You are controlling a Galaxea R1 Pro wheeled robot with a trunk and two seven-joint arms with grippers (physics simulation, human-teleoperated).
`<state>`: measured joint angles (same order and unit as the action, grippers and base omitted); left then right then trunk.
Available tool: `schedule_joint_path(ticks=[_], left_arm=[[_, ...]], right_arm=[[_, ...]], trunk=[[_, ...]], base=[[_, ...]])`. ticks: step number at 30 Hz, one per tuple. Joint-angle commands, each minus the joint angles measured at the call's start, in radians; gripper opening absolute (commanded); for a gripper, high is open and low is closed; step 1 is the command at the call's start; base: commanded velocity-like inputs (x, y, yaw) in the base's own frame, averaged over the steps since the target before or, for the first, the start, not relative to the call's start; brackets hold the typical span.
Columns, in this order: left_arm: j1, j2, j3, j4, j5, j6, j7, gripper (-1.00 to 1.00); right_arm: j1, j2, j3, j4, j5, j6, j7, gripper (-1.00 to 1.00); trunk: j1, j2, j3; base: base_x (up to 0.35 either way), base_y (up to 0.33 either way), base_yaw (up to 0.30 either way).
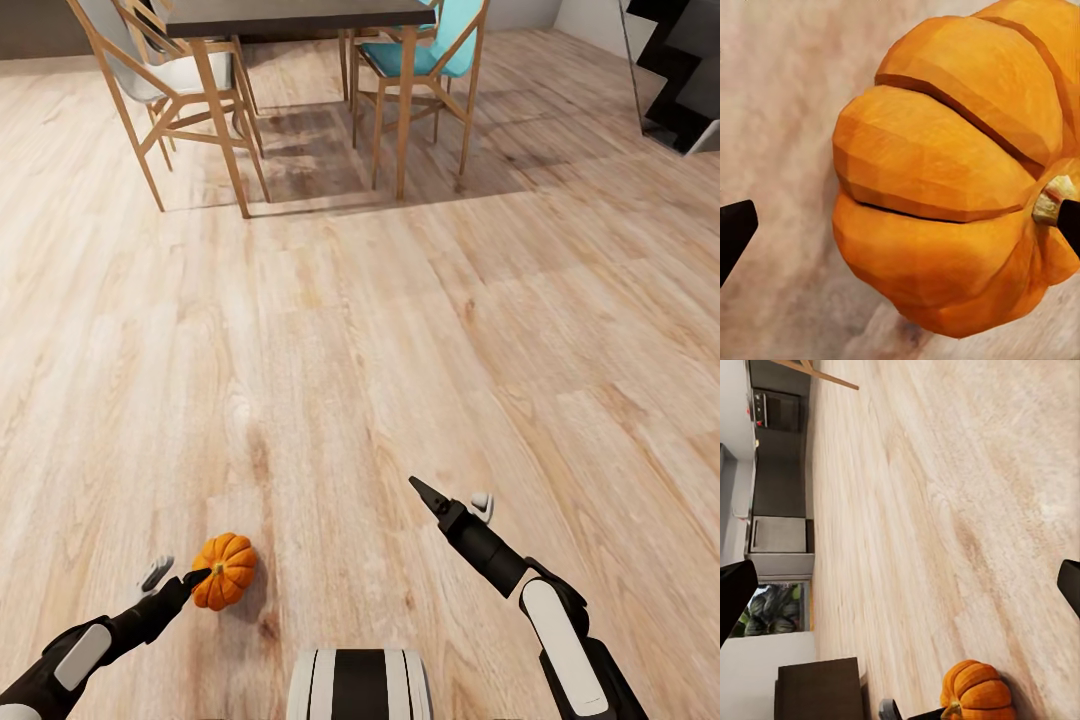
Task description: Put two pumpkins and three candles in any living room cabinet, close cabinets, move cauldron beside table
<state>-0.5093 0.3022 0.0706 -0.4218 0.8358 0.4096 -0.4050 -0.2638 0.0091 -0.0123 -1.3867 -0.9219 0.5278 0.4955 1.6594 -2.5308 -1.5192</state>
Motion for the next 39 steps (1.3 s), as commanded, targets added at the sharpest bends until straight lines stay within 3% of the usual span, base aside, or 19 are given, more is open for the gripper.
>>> schedule_joint_path(ticks=[1,3,33,34,39], left_arm=[[0.000,0.000,0.000,0.000,0.000,0.000,0.000,1.00],[0.000,0.000,0.000,0.000,0.000,0.000,0.000,1.00],[0.000,-0.003,-0.005,0.000,-0.001,-0.003,0.002,1.00],[0.000,-0.003,-0.004,0.000,-0.001,-0.003,0.002,-1.00],[0.000,-0.003,-0.001,0.000,-0.001,-0.003,0.002,-1.00]], right_arm=[[0.000,0.000,0.000,0.000,0.000,0.000,0.000,1.00],[0.000,0.000,0.000,0.000,0.000,0.000,0.000,1.00],[0.000,0.000,0.000,0.000,0.000,0.001,0.000,1.00],[0.000,0.000,0.000,0.000,0.000,0.001,0.000,1.00],[0.000,0.000,0.000,0.000,0.000,0.001,0.000,1.00]], trunk=[[0.000,0.000,-0.004],[0.001,-0.001,-0.012],[0.001,-0.001,-0.012],[0.001,-0.001,-0.012],[0.001,-0.001,-0.012]], base=[[0.000,0.000,0.000],[0.000,0.000,0.000],[0.000,-0.055,0.000],[0.000,-0.033,0.000],[0.000,-0.008,0.000]])
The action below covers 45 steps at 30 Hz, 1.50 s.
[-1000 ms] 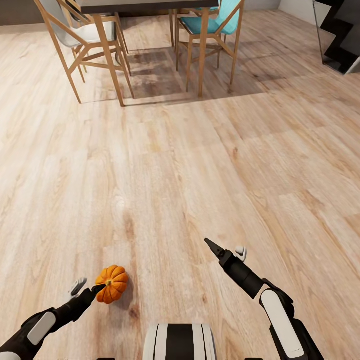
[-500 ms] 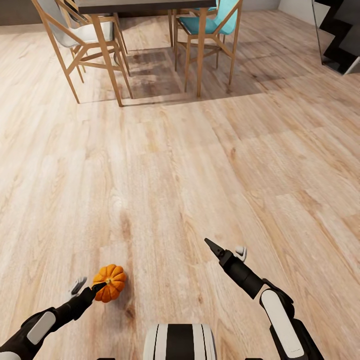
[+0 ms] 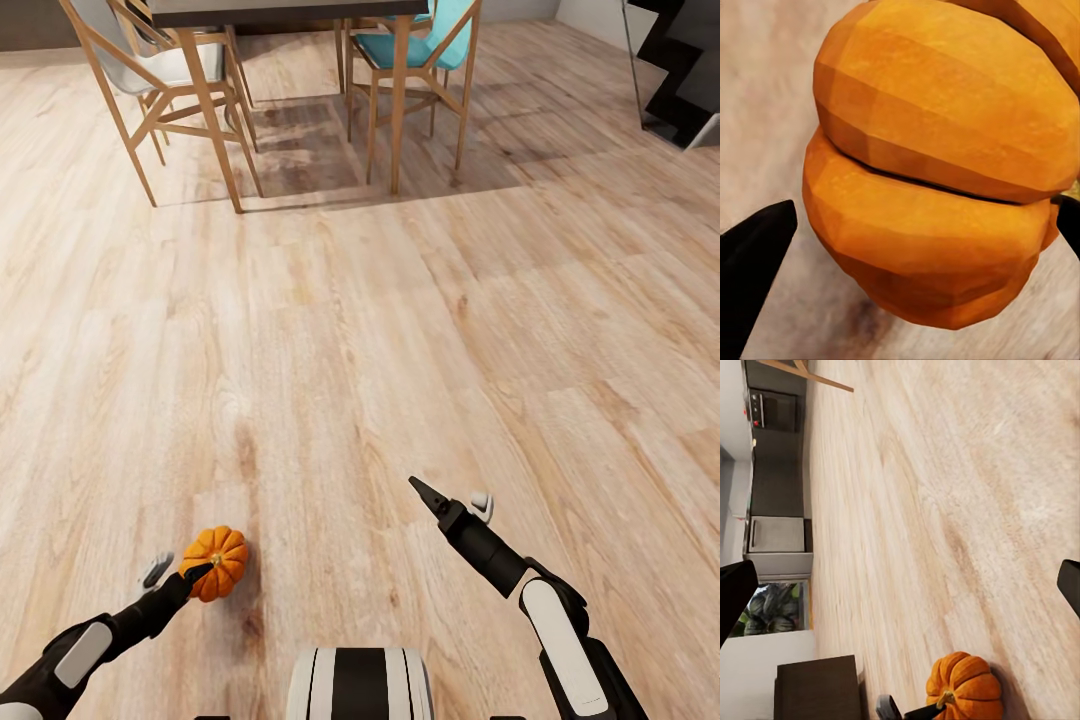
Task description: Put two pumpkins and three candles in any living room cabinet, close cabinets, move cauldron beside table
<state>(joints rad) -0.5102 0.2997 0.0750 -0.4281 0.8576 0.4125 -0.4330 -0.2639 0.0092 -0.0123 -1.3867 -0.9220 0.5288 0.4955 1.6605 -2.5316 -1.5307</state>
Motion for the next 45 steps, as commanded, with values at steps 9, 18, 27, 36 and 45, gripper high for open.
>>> schedule_joint_path(ticks=[9,18,27,36,45], left_arm=[[0.001,-0.001,-0.005,0.006,-0.023,-0.006,0.030,-1.00],[0.001,-0.001,-0.005,0.006,-0.023,-0.006,0.030,-1.00],[0.001,-0.001,-0.005,0.006,-0.023,-0.007,0.030,-1.00],[0.001,-0.001,-0.006,0.006,-0.023,-0.007,0.030,-1.00],[0.001,0.000,-0.006,0.006,-0.023,-0.007,0.030,-1.00]], right_arm=[[0.000,0.000,0.000,0.000,0.000,0.000,0.000,1.00],[0.000,0.000,0.000,0.000,0.000,-0.001,0.000,1.00],[0.000,0.000,0.000,0.001,0.000,-0.001,0.000,1.00],[0.000,0.000,0.000,0.002,0.000,-0.001,0.000,1.00],[0.000,0.000,0.000,0.002,0.000,-0.001,0.000,1.00]], trunk=[[0.000,0.000,0.000],[0.000,0.000,0.000],[0.000,0.000,0.000],[-0.002,0.001,0.015],[-0.004,0.002,0.039]], base=[[0.000,0.000,0.000],[0.000,0.000,0.000],[0.000,0.000,0.000],[0.000,0.000,0.000],[0.000,0.000,0.000]])
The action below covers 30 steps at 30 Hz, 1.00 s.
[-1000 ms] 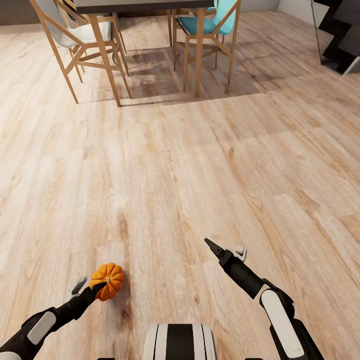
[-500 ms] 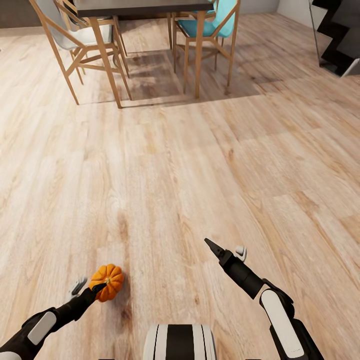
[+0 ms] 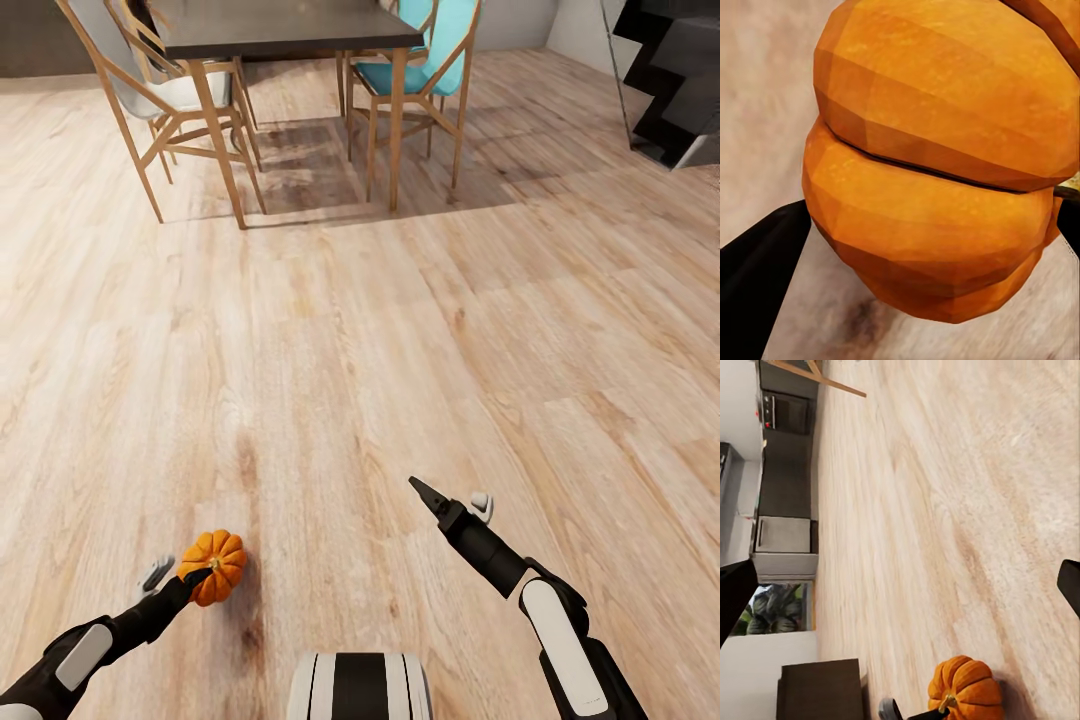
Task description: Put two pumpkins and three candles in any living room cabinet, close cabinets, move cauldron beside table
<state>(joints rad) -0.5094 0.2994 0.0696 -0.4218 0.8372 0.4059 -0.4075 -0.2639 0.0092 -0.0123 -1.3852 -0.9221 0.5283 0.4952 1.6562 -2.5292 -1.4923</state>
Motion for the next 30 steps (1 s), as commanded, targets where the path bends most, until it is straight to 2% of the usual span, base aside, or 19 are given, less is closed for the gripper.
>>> schedule_joint_path(ticks=[1,2,6,7,8,9,10,15,16,19,20,23,25,27,30], left_arm=[[0.000,0.000,0.000,0.000,-0.003,0.000,0.004,-1.00],[0.000,0.000,0.000,0.000,-0.003,0.000,0.004,-1.00],[0.000,0.001,0.001,-0.001,-0.001,0.003,0.003,-1.00],[0.000,0.001,0.001,-0.001,-0.001,0.004,0.003,-1.00],[0.000,0.003,0.003,-0.002,0.000,0.010,0.003,-1.00],[0.000,0.005,0.004,-0.007,0.001,0.027,0.003,-1.00],[0.000,0.006,0.004,-0.016,0.001,0.044,0.003,-1.00],[0.001,0.023,0.003,-0.142,-0.001,0.223,0.003,-1.00],[0.002,0.036,0.002,-0.178,0.000,0.278,0.003,-1.00],[0.003,0.056,0.003,-0.224,0.003,0.372,0.003,-1.00],[0.007,0.078,0.004,-0.254,0.007,0.427,0.003,-1.00],[0.012,0.104,0.019,-0.277,0.011,0.498,-0.007,-1.00],[0.014,0.111,0.054,-0.286,0.012,0.553,-0.033,-1.00],[0.016,0.115,0.076,-0.290,0.010,0.578,-0.053,-1.00],[0.017,0.116,0.087,-0.291,0.010,0.601,-0.063,-1.00]], right_arm=[[0.000,0.000,0.000,0.000,0.000,0.004,-0.003,1.00],[0.000,0.000,0.003,0.000,0.000,0.007,-0.011,1.00],[0.000,0.000,0.037,-0.005,-0.006,0.020,-0.163,1.00],[0.000,0.000,0.041,-0.006,-0.006,0.025,-0.182,1.00],[-0.001,0.000,0.063,-0.012,-0.007,0.059,-0.234,1.00],[-0.004,0.000,0.085,-0.015,-0.006,0.086,-0.256,1.00],[-0.005,0.000,0.091,-0.015,-0.007,0.092,-0.262,1.00],[-0.006,0.000,0.097,-0.006,-0.004,0.092,-0.279,1.00],[-0.006,0.000,0.097,-0.005,-0.004,0.092,-0.280,1.00],[-0.006,-0.001,0.096,-0.005,-0.004,0.090,-0.279,1.00],[-0.006,-0.001,0.097,-0.005,-0.005,0.090,-0.278,1.00],[-0.006,-0.001,0.098,-0.004,-0.001,0.090,-0.279,1.00],[-0.006,0.000,0.098,-0.003,-0.001,0.090,-0.279,1.00],[-0.006,-0.001,0.096,-0.003,-0.001,0.089,-0.280,1.00],[-0.006,0.000,0.096,-0.003,0.000,0.087,-0.281,1.00]], trunk=[[0.000,0.000,0.004],[-0.001,0.001,0.008],[-0.003,0.001,0.023],[-0.003,0.002,0.027],[-0.004,0.002,0.031],[-0.004,0.002,0.035],[-0.004,0.002,0.039],[-0.007,0.004,0.058],[-0.007,0.004,0.062],[-0.008,0.004,0.074],[-0.009,0.005,0.077],[-0.010,0.005,0.089],[-0.011,0.006,0.097],[-0.012,0.006,0.105],[-0.013,0.007,0.116]], base=[[0.000,0.000,0.000],[0.000,0.000,0.000],[0.000,0.000,0.000],[0.000,0.000,0.000],[0.000,0.000,0.000],[0.000,0.000,0.000],[0.000,0.000,0.000],[0.000,0.000,0.000],[0.000,0.000,0.000],[0.000,0.000,0.000],[0.000,0.000,0.000],[0.000,0.000,0.000],[0.000,0.000,0.000],[0.000,0.000,0.000],[0.000,0.000,0.000]])
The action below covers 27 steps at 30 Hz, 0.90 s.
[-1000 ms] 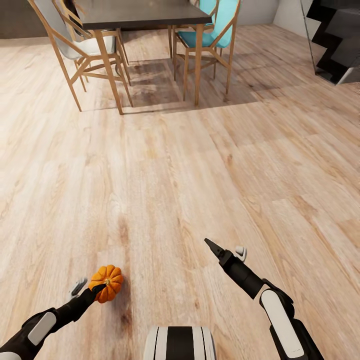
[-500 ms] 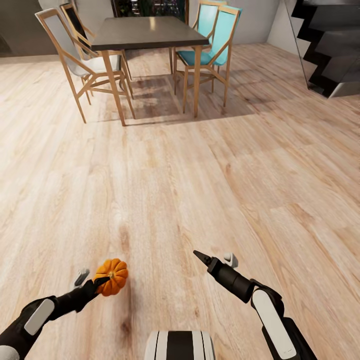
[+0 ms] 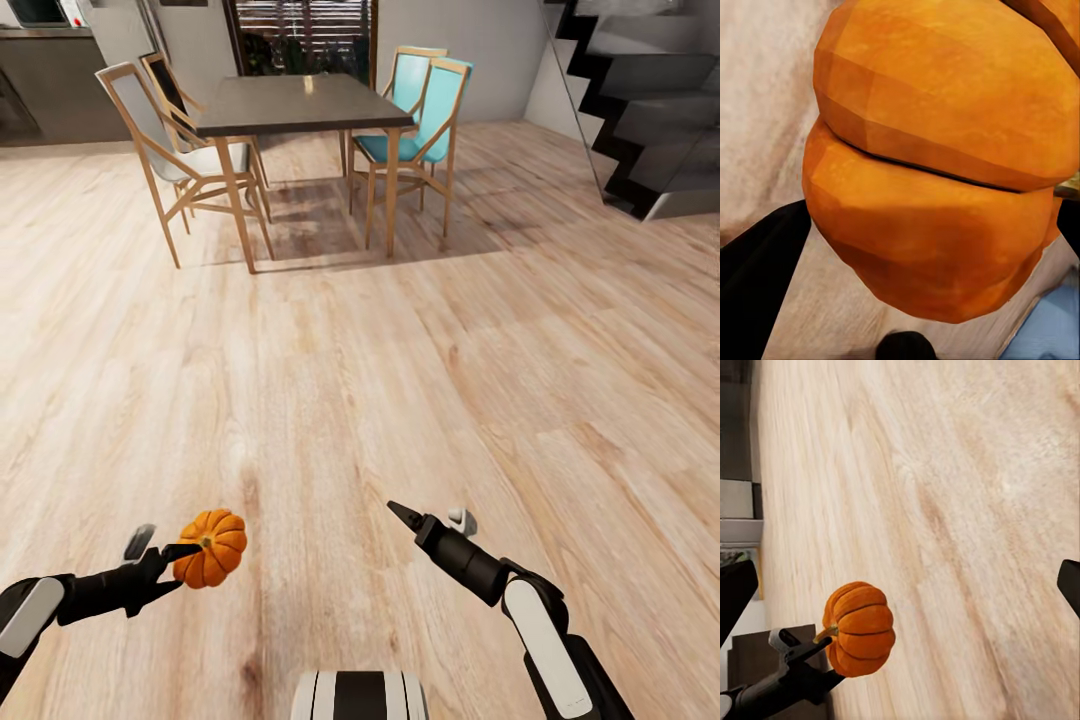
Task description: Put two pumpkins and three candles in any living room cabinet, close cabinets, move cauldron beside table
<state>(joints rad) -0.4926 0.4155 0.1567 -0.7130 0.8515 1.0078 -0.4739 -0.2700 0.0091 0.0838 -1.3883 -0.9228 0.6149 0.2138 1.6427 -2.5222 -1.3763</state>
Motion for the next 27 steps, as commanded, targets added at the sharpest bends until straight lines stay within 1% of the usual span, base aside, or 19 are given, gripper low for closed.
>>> schedule_joint_path(ticks=[1,8,14,27], left_arm=[[0.000,-0.001,0.000,0.000,-0.004,0.003,0.003,-1.00],[0.000,0.000,0.002,0.000,-0.005,0.007,0.003,-1.00],[0.000,0.000,0.001,0.000,-0.005,0.008,0.003,-1.00],[0.000,-0.001,0.000,0.000,-0.006,0.006,0.003,-1.00]], right_arm=[[0.000,0.000,-0.001,0.000,-0.001,-0.001,0.000,1.00],[0.000,0.000,0.003,0.000,0.002,-0.026,0.001,1.00],[0.000,0.000,0.004,0.000,0.002,-0.026,0.001,1.00],[0.000,-0.001,0.001,0.000,0.003,-0.026,0.001,1.00]], trunk=[[0.000,0.000,0.004],[-0.004,0.002,0.031],[-0.006,0.003,0.054],[-0.012,0.006,0.105]], base=[[0.000,0.000,0.000],[-0.026,0.000,0.000],[-0.075,0.000,0.000],[-0.004,0.000,0.000]])
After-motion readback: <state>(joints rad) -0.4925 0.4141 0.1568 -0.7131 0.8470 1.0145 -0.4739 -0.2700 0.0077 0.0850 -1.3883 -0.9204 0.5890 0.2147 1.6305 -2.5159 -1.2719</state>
